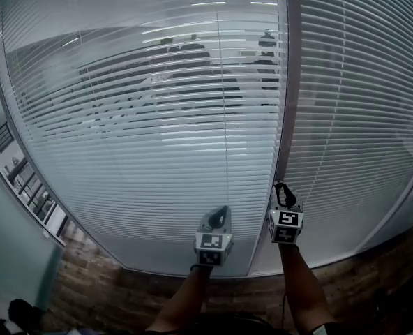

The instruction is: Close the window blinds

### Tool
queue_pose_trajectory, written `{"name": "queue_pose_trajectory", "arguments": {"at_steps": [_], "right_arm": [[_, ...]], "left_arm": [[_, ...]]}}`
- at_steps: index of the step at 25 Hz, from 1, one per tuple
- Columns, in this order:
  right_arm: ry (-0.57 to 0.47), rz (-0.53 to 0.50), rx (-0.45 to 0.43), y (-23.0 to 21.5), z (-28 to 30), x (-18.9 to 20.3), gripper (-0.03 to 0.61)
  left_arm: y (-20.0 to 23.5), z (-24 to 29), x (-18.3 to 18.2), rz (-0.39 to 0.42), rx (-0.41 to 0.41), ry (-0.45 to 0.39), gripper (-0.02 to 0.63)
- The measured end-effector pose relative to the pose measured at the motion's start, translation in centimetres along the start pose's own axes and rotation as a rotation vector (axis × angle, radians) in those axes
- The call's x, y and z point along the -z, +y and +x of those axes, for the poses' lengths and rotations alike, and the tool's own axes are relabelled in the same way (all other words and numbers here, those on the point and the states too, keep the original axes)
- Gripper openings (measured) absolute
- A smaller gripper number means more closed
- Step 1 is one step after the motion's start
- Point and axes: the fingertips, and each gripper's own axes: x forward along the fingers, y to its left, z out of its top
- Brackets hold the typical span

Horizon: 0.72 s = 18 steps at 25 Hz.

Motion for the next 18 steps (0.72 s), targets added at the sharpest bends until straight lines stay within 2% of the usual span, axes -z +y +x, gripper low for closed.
{"name": "queue_pose_trajectory", "arguments": {"at_steps": [3,8,12,16,18], "right_arm": [[-0.005,-0.046,-0.012,0.2,0.1,-0.2,0.12],[0.0,-0.292,-0.029,0.6,0.2,-0.4,0.118],[0.038,-0.418,-0.05,1.0,-0.1,-0.6,0.118],[0.058,-0.62,-0.056,1.3,-0.1,-0.2,0.118],[0.058,-0.777,-0.057,1.4,0.0,0.2,0.118]], "left_arm": [[-0.2,-0.1,-0.1,0.002,-0.001,-0.01,0.002],[-0.1,-0.4,0.9,0.003,0.004,0.008,0.002],[-0.4,-0.8,1.2,0.008,0.005,0.028,0.002],[-0.8,-1.1,1.6,0.018,0.005,0.053,0.002],[-0.8,-1.4,1.8,0.013,0.008,0.053,0.002]]}}
